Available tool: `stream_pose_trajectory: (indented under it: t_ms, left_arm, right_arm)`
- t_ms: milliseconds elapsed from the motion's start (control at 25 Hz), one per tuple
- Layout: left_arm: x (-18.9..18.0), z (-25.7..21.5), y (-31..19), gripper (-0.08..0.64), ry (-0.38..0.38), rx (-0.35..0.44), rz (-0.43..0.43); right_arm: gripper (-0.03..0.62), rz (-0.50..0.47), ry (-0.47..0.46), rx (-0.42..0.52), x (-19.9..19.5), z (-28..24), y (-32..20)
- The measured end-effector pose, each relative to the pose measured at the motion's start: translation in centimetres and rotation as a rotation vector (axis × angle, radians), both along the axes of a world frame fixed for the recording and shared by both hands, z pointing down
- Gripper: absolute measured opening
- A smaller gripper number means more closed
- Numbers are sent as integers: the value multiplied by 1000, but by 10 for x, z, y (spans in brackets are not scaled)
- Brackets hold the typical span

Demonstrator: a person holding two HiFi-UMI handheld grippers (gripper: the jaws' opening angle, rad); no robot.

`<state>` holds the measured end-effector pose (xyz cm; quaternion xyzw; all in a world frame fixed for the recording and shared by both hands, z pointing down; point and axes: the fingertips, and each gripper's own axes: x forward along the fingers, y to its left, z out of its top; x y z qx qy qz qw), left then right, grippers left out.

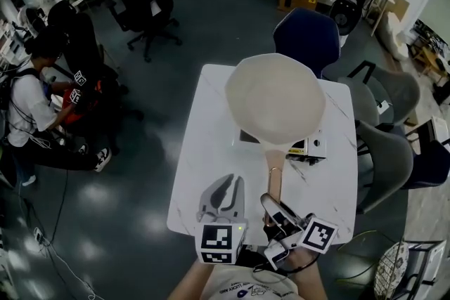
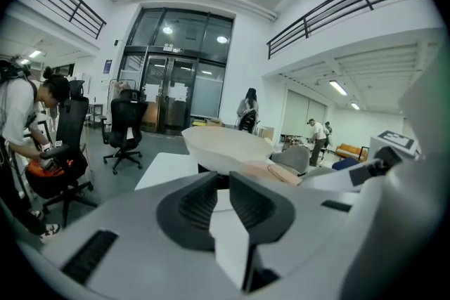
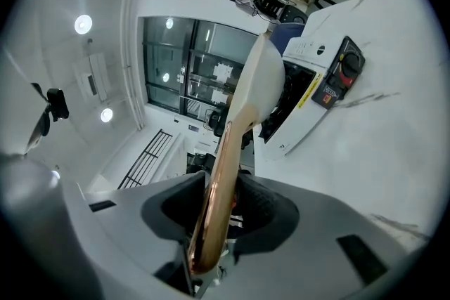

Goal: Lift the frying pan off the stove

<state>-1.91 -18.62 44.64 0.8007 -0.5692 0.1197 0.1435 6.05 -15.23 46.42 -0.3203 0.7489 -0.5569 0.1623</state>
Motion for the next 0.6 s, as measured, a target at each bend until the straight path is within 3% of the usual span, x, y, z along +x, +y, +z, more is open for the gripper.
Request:
stream_pose_trajectory:
  t_ms: [600]
  left_arm:
    - [9,5,-16,61,49,-43,42]
  right_arm:
    - [129,-21,-112,-54,-3,3,0]
